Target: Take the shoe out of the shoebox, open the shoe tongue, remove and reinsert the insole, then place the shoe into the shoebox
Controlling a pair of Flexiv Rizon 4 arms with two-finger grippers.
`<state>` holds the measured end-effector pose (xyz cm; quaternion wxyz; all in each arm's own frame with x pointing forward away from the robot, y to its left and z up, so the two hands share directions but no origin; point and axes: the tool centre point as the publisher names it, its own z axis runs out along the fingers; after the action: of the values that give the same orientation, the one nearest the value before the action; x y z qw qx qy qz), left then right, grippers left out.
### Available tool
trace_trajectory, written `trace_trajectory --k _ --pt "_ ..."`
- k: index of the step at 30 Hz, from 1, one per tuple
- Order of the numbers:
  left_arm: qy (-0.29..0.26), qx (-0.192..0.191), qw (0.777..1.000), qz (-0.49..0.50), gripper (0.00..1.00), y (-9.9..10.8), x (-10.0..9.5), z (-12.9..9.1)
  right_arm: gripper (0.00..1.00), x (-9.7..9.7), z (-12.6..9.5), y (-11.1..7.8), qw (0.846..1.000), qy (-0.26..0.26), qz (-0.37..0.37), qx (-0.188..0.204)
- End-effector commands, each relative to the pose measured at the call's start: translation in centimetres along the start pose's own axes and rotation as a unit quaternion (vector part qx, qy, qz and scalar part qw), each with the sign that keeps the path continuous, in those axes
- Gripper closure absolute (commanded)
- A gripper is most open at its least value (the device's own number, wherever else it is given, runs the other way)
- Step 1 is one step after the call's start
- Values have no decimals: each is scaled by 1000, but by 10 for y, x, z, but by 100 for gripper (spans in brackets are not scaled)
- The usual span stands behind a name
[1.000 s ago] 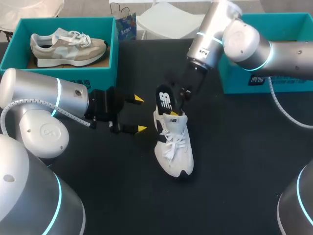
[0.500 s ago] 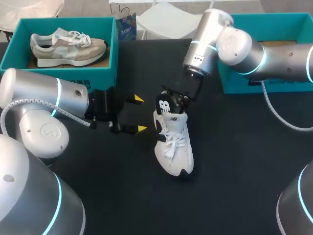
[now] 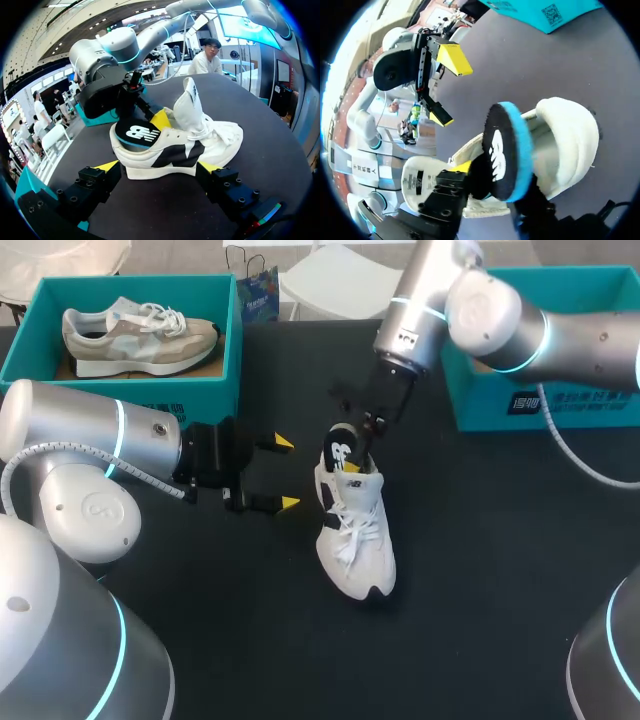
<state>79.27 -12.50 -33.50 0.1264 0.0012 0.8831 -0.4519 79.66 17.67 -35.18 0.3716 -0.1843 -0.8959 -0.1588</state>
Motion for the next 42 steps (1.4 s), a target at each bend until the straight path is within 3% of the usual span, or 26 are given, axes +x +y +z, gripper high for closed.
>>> trace_trajectory --k 1,10,14,15,17,18,20,28,30,42 --pt "1 -2 1000 0 0 -1 -1 1 100 -9 4 3 1000 15 1 9" --pt "1 -2 1000 0 0 -1 -1 1 100 0 38 -22 998 60 33 12" --pt "1 -2 1000 0 0 -1 -1 1 100 2 41 -26 998 57 38 3" --pt "1 -2 1000 0 0 -1 -1 1 97 3 39 -25 998 52 36 -1" --pt "1 -2 1000 0 0 -1 -1 1 81 3 36 -23 998 46 34 -3" --pt "1 -2 1000 0 0 -1 -1 1 81 3 36 -23 998 46 34 -3" --pt "1 -2 1000 0 0 -1 -1 1 71 3 31 -18 999 38 28 -1" --pt "1 -2 1000 0 0 -1 -1 1 64 8 15 -10 1000 11 17 6" --pt "1 -2 1000 0 0 -1 -1 1 58 7 11 -8 1000 3 14 7" --pt "1 -2 1000 0 0 -1 -1 1 56 5 -12 3 999 -31 -5 6"
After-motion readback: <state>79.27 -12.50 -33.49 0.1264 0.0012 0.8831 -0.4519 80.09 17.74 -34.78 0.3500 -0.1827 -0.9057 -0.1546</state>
